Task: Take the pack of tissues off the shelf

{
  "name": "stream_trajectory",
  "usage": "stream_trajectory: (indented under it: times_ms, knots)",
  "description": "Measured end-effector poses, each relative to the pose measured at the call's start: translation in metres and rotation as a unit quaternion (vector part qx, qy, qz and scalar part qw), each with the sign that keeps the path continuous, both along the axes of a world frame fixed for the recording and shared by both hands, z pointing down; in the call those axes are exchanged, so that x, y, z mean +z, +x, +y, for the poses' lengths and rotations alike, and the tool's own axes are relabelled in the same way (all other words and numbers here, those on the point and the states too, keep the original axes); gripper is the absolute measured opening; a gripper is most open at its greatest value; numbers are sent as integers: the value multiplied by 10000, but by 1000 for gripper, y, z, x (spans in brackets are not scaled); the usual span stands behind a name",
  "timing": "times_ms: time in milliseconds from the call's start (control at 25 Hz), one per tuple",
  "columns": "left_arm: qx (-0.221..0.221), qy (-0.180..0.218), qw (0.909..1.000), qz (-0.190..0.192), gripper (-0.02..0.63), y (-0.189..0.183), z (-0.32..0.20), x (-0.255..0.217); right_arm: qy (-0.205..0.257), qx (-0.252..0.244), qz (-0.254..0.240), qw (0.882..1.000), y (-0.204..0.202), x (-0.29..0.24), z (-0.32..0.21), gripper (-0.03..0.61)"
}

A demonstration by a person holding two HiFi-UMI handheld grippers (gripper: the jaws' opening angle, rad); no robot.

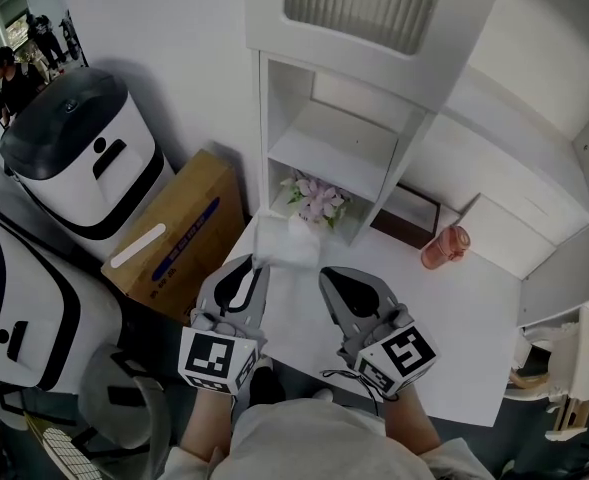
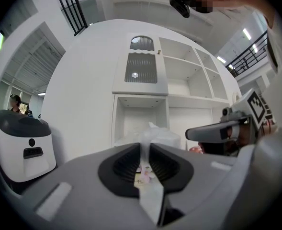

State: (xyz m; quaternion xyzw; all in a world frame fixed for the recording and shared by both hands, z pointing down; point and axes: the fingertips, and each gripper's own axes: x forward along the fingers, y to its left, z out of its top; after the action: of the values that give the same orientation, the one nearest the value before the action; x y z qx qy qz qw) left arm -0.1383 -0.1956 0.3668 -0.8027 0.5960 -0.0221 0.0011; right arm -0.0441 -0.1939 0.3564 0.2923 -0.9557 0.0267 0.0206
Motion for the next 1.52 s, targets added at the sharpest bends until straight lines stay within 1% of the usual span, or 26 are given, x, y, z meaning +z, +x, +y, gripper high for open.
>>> stream_trajectory:
  times_ms: [600,800,1520]
  knots:
    - [36,102,9999,-37,49,12,10,-10,93,8,-30,10000,11,-7,6,1]
    - [65,104,9999,-47,49,12,8,-11,41,37,-17,10000,13,-8,5,0]
    - [161,166,9997,-42,48,8,13,-18,113,203,-22,9997,11,-13,8,0]
